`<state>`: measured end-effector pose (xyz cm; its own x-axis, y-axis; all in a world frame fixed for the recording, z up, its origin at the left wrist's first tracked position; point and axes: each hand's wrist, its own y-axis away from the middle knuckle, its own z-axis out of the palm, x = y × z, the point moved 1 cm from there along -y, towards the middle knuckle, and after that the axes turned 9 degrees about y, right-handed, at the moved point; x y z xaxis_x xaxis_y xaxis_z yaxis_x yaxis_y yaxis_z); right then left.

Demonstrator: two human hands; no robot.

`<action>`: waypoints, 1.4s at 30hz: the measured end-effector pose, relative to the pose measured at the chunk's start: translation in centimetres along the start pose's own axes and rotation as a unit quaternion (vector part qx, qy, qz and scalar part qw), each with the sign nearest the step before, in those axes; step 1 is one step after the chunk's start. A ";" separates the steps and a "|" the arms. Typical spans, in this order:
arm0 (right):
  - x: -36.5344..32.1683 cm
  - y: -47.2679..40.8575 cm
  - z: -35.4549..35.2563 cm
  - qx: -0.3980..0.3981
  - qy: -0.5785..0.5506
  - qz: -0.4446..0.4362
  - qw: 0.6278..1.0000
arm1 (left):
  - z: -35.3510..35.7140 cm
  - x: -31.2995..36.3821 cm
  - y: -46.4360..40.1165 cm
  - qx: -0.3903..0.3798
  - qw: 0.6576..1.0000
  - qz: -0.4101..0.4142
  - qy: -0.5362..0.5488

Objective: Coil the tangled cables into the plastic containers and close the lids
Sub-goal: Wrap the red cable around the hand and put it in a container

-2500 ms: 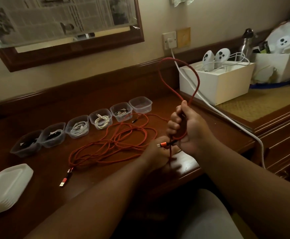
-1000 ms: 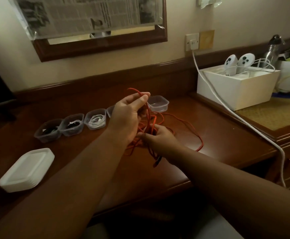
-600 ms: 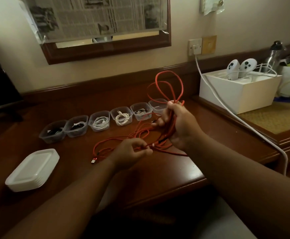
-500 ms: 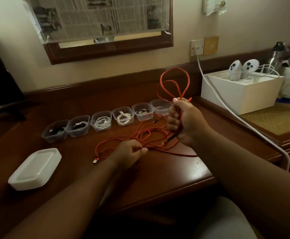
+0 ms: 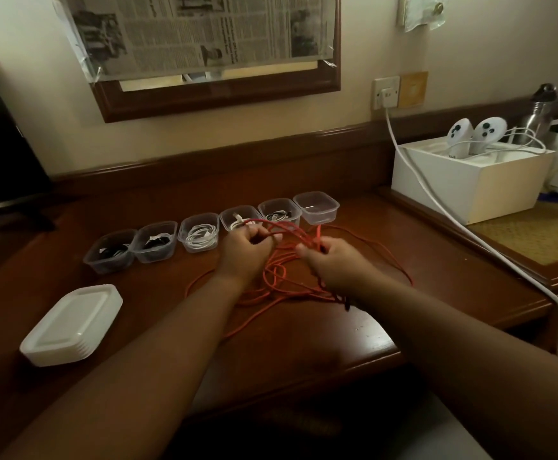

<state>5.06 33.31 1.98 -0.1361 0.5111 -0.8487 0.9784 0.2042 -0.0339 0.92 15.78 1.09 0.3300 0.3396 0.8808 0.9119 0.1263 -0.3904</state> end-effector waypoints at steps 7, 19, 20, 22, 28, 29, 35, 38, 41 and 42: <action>-1.3 -1.5 -1.7 0.032 -0.521 -0.003 0.853 | 1.1 -6.1 3.9 -0.086 0.994 -0.070 -0.017; -0.4 -1.6 -0.8 0.014 0.045 0.018 0.999 | 0.0 -3.5 0.0 0.046 0.991 -0.102 0.072; -0.1 -1.7 -0.6 0.012 0.094 0.020 0.995 | -0.4 -2.7 -0.8 0.068 0.990 -0.102 0.076; 0.4 -2.0 -0.5 -0.008 0.167 0.032 0.985 | -1.1 -1.2 -2.6 0.110 0.988 -0.089 0.063; 0.2 -3.3 -0.3 -0.078 0.192 0.041 0.977 | -1.6 3.0 -5.0 0.111 0.977 -0.097 0.156; 0.1 -3.5 -0.3 -0.081 0.174 0.038 0.981 | -1.5 3.4 -5.2 0.102 0.971 -0.126 0.174; -0.4 -3.5 1.7 -0.158 -0.121 0.032 0.979 | -0.2 5.9 -4.4 0.033 0.874 -0.260 0.410; -1.2 -3.0 2.9 -0.166 -0.204 0.003 0.965 | 0.3 7.4 -3.6 0.008 0.844 -0.251 0.474; -2.3 -2.3 3.3 -0.142 -0.240 -0.032 0.960 | 0.7 8.8 -3.0 -0.011 0.857 -0.214 0.469; -2.7 -2.1 3.3 -0.134 -0.243 -0.035 0.960 | 0.7 9.3 -2.9 -0.011 0.864 -0.197 0.463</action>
<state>3.86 28.78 2.60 -0.0469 0.0512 -0.9976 0.8858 0.4637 -0.0179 1.20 19.17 10.19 0.0378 -0.6177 0.7855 0.9990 0.0420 -0.0151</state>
